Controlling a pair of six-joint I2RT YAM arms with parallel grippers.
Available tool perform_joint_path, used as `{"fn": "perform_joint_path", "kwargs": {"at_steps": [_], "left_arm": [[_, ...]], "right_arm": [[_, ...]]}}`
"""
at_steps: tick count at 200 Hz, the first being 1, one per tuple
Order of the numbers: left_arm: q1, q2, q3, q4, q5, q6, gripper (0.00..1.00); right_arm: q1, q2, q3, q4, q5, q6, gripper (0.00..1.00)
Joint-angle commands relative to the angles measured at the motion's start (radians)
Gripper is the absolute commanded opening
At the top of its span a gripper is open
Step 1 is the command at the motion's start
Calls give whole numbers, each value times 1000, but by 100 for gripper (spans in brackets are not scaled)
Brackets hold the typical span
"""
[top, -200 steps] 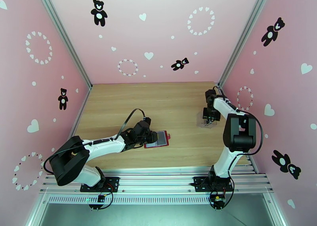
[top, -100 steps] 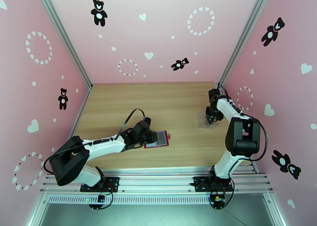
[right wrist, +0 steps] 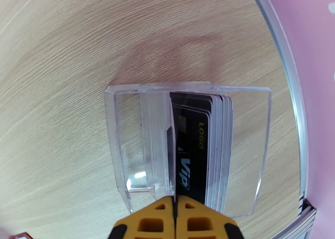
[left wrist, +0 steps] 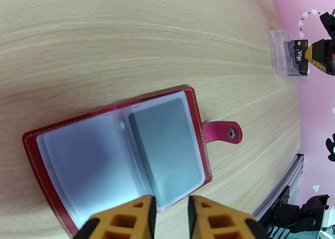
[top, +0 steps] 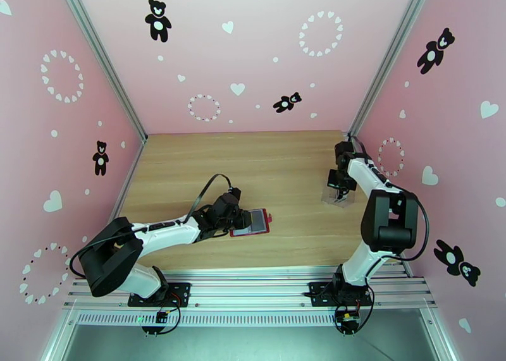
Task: Put the credit cards into the card holder
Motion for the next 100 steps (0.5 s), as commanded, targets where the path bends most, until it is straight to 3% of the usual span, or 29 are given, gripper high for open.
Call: {"fn": "perform_joint_path", "kwargs": {"at_steps": [1, 48, 100], "left_arm": [[-1, -16, -11, -8, -17, 3, 28], [-2, -64, -31, -15, -29, 5, 28], [0, -212, -74, -42, -45, 28, 28]], "right_arm": [[1, -54, -17, -5, -67, 0, 2], [28, -167, -50, -14, -112, 1, 0], [147, -374, -146, 40, -331, 14, 0]]}}
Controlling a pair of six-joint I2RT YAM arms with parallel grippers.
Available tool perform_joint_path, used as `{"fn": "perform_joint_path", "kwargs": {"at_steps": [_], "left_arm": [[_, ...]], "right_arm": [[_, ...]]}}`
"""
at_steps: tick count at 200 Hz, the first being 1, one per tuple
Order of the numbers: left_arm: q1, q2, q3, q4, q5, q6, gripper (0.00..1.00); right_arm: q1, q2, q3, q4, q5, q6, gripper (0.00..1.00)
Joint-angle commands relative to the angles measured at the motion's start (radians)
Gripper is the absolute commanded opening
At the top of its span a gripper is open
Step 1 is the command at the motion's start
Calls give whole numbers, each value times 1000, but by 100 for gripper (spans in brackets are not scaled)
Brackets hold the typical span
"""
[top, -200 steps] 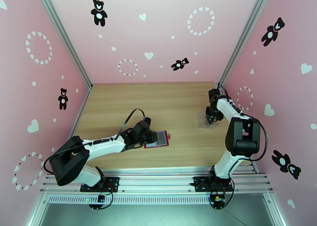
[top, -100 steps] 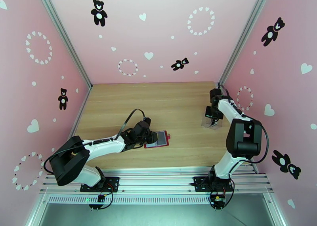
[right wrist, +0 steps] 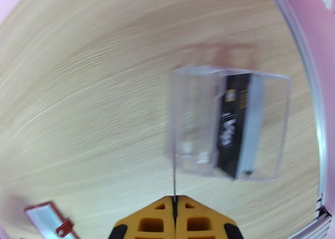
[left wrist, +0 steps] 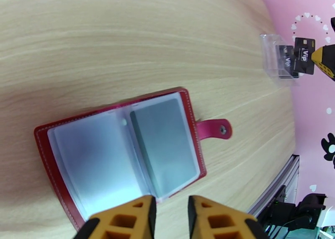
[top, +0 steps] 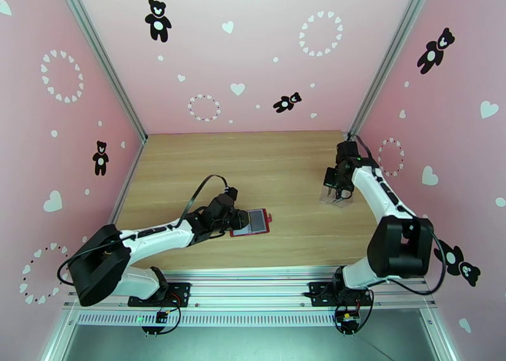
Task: Put the credit cards into the card holder
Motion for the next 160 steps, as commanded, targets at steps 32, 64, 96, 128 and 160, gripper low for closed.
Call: {"fn": "perform_joint_path", "kwargs": {"at_steps": [32, 64, 96, 128, 160], "left_arm": [[0, -215, -89, 7, 9, 59, 28], [-1, -410, -193, 93, 112, 70, 29], [-3, -571, -250, 149, 179, 76, 36], [-5, -653, -267, 190, 214, 81, 53], [-5, -645, -276, 256, 255, 65, 55]], "right_arm": [[185, -234, -149, 146, -429, 27, 0], [331, -363, -235, 230, -605, 45, 0], [452, -438, -296, 339, -739, 96, 0], [549, -462, -348, 439, -791, 162, 0], [624, -470, -380, 536, -819, 228, 0]]}}
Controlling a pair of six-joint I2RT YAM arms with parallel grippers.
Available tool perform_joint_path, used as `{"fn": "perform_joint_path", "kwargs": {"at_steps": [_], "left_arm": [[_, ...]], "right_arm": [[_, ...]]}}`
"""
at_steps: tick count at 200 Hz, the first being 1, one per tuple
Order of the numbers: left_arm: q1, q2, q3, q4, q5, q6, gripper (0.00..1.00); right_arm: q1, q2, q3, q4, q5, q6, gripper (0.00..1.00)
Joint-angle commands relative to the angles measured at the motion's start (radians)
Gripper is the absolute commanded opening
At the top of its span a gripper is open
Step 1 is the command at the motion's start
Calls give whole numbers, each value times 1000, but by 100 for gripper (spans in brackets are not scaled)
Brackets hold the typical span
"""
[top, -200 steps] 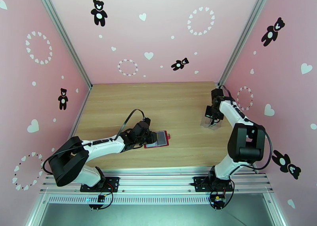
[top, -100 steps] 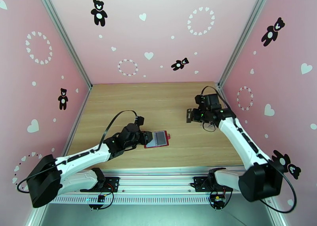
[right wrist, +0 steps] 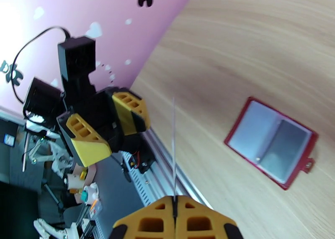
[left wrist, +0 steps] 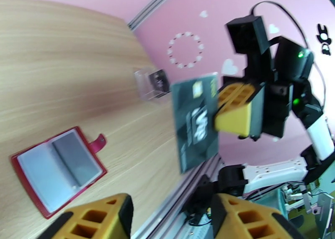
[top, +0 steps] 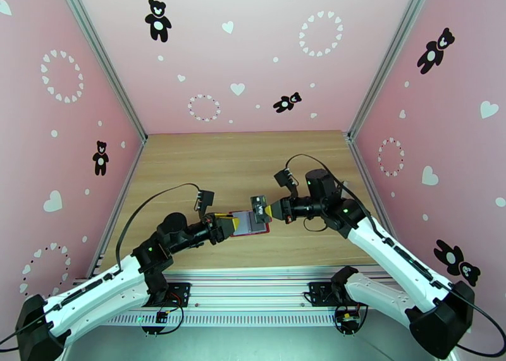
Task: Put the credit cards into the card holder
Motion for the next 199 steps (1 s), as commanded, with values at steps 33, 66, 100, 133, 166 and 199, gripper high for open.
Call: {"fn": "perform_joint_path", "kwargs": {"at_steps": [33, 66, 100, 133, 166, 199], "left_arm": [[-8, 43, -26, 115, 82, -6, 52], [-13, 65, -32, 154, 104, -17, 44], [-14, 46, -44, 178, 113, -31, 29], [-15, 60, -55, 237, 142, -71, 21], [-15, 56, -51, 232, 147, -88, 6], [-14, 47, -50, 216, 159, -94, 0]], "right_arm": [[81, -16, -49, 198, -75, 109, 0], [98, -1, -71, 256, -87, 144, 0], [102, 13, -83, 270, -94, 150, 0], [110, 20, -87, 295, -107, 144, 0], [111, 17, -89, 332, -124, 126, 0], [111, 8, -86, 341, -136, 102, 8]]}}
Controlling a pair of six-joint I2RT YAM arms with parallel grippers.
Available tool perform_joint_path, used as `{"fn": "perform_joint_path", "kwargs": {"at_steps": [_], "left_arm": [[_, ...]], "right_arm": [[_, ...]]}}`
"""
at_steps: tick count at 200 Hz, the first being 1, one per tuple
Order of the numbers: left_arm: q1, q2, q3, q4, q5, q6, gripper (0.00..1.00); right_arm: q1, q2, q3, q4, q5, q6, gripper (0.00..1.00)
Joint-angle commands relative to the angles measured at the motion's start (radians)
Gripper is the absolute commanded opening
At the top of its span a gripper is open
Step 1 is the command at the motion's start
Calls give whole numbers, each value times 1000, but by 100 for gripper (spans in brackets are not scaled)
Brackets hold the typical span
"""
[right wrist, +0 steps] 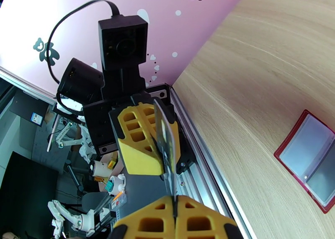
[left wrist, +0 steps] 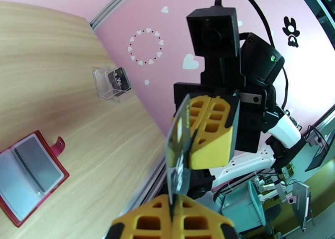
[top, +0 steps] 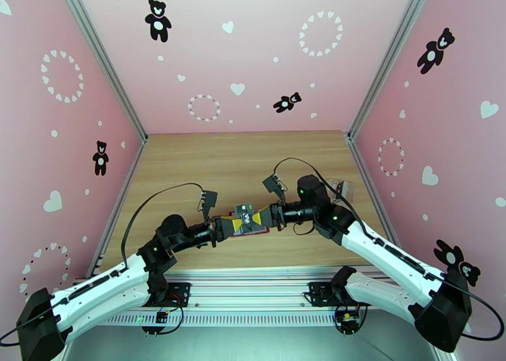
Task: Put the credit cards into the card holder
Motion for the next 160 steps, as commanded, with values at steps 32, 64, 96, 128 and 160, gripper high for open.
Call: {"fn": "perform_joint_path", "kwargs": {"at_steps": [32, 64, 96, 128, 160], "left_arm": [[-7, 4, 12, -30, 43, -1, 0], [-7, 11, 12, -28, 52, -4, 0], [-8, 28, 14, -17, 68, -6, 0], [-8, 38, 16, -17, 64, -8, 0], [-7, 28, 18, -44, 38, -4, 17]], "right_arm": [[17, -13, -6, 91, -67, -31, 9], [18, -18, -9, 89, -77, -40, 12], [24, -20, -10, 85, -84, -51, 17], [24, -23, -12, 79, -79, -56, 13], [25, -27, -11, 55, -56, -61, 0]]}}
